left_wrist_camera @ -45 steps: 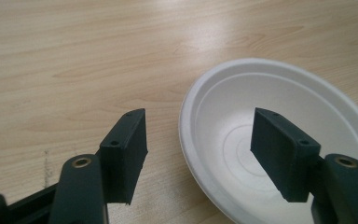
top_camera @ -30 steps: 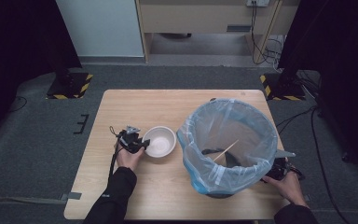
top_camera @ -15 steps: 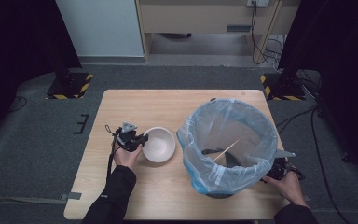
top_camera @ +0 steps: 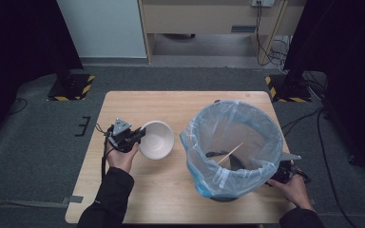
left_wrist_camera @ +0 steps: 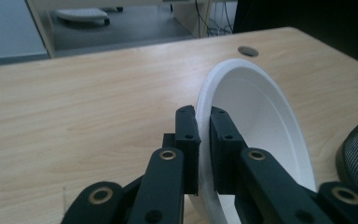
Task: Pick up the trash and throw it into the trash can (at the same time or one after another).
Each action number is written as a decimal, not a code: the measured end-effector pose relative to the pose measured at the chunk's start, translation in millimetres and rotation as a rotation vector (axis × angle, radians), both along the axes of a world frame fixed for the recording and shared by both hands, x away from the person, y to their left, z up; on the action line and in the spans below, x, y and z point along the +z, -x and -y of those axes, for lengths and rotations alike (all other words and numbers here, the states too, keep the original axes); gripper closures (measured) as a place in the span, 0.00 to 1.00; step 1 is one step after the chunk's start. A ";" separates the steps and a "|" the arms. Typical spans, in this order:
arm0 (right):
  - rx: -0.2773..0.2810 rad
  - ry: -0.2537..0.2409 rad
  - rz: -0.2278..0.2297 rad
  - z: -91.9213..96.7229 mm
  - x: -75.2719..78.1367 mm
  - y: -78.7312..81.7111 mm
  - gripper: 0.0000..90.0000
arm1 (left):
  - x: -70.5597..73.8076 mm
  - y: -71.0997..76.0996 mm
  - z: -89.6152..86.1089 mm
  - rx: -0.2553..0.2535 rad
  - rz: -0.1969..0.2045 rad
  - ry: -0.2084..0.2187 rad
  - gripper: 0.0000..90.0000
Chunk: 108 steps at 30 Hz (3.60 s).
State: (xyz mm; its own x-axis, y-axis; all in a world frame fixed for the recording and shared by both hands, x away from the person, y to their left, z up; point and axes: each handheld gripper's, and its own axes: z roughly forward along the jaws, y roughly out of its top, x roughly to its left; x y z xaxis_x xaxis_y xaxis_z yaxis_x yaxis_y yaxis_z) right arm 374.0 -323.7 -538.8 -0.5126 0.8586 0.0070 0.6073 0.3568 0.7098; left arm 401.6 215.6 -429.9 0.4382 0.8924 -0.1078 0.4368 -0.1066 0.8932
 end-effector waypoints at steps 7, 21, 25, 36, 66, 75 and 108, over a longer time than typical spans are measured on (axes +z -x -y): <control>0.002 0.000 0.000 -0.1 0.0 0.1 0.02 | 21.7 7.2 -8.8 0.022 0.072 0.044 0.93; 0.001 0.000 0.000 -0.1 0.0 0.1 0.02 | 76.8 34.0 -17.5 0.036 0.281 0.133 0.92; 0.002 0.000 0.000 -0.1 0.0 0.1 0.02 | 86.5 39.4 -17.5 0.031 0.322 0.160 0.92; 0.001 -0.001 0.000 -0.1 -0.1 0.1 0.02 | 111.6 56.4 -16.8 0.016 0.417 0.216 0.92; 0.001 -0.001 0.001 -0.5 -0.3 -0.2 0.02 | 169.9 71.2 41.6 -0.134 0.557 0.319 0.92; 0.000 -0.001 0.001 -0.5 -0.3 -0.2 0.02 | 173.9 70.1 74.5 -0.199 0.560 0.327 0.92; 0.000 -0.001 0.001 -0.6 -0.3 -0.2 0.02 | 142.3 59.0 162.3 -0.472 0.387 0.269 0.82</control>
State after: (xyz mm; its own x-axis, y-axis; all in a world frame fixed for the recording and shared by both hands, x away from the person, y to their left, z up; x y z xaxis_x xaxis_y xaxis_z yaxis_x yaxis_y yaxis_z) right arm 374.2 -323.1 -539.0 -0.5126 0.8586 0.0075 0.6069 0.3561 0.7105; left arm 342.6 53.4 -287.5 0.8269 0.5595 -0.0560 0.0402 0.0404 0.9984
